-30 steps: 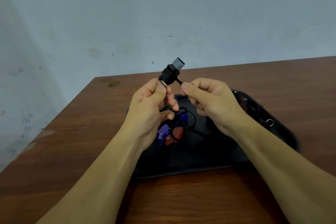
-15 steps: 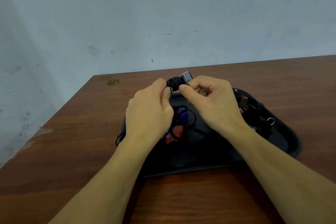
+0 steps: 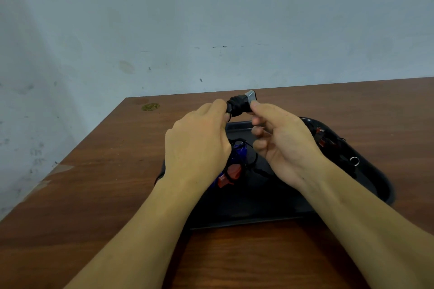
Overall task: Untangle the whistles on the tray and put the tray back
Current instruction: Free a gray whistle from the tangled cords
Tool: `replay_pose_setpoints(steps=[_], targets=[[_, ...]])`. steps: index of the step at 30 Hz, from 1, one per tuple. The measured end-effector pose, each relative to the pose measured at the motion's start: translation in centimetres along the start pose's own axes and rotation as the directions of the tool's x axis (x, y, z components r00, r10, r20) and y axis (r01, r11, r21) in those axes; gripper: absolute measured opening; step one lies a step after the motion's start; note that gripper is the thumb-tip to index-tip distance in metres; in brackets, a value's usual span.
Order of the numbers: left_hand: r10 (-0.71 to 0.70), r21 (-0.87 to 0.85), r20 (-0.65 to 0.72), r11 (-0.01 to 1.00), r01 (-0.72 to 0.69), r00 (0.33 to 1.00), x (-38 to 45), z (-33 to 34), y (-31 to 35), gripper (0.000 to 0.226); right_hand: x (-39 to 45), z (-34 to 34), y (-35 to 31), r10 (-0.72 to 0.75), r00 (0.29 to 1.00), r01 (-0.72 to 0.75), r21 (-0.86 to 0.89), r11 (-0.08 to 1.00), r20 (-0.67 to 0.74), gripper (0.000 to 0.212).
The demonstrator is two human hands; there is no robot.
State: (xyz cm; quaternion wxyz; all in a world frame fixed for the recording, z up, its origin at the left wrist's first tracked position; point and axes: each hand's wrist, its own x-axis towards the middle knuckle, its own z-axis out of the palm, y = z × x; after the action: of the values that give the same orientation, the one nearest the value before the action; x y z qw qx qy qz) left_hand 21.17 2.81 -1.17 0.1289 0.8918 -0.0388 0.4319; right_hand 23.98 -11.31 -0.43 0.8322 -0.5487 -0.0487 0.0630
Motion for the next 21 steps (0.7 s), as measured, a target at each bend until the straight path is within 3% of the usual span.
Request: replay_pose_setpoints(steps=[3, 7, 12, 15, 21], targets=[[0.042, 0.034, 0.016, 0.999, -0.042, 0.999, -0.1, 0.2, -0.1, 0.026, -0.1, -0.1, -0.1, 0.072, 0.997, -0.074, 0.086, 0.994, 0.022, 0.010], [0.080, 0.126, 0.071, 0.988, -0.088, 0.994, -0.1, 0.0, 0.2, 0.024, 0.0, -0.3, -0.1, 0.074, 0.996, -0.079, 0.125, 0.989, 0.046, 0.019], [0.143, 0.224, 0.112, 0.960, -0.166, 0.983, 0.1, -0.4, 0.8, 0.027, 0.1, -0.5, -0.1, -0.052, 0.999, 0.051, 0.061, 0.997, 0.009, 0.014], [0.146, 0.248, 0.113, 0.954, -0.170, 0.983, -0.1, -0.4, 0.8, 0.027, 0.3, -0.6, 0.0, -0.124, 0.992, 0.124, -0.018, 0.992, 0.000, 0.023], [0.174, 0.151, 0.161, 0.968, -0.199, 0.972, -0.8, 0.3, 0.5, 0.023, 1.2, -1.1, 0.0, -0.258, 0.966, 0.252, -0.140, 0.957, -0.025, 0.015]])
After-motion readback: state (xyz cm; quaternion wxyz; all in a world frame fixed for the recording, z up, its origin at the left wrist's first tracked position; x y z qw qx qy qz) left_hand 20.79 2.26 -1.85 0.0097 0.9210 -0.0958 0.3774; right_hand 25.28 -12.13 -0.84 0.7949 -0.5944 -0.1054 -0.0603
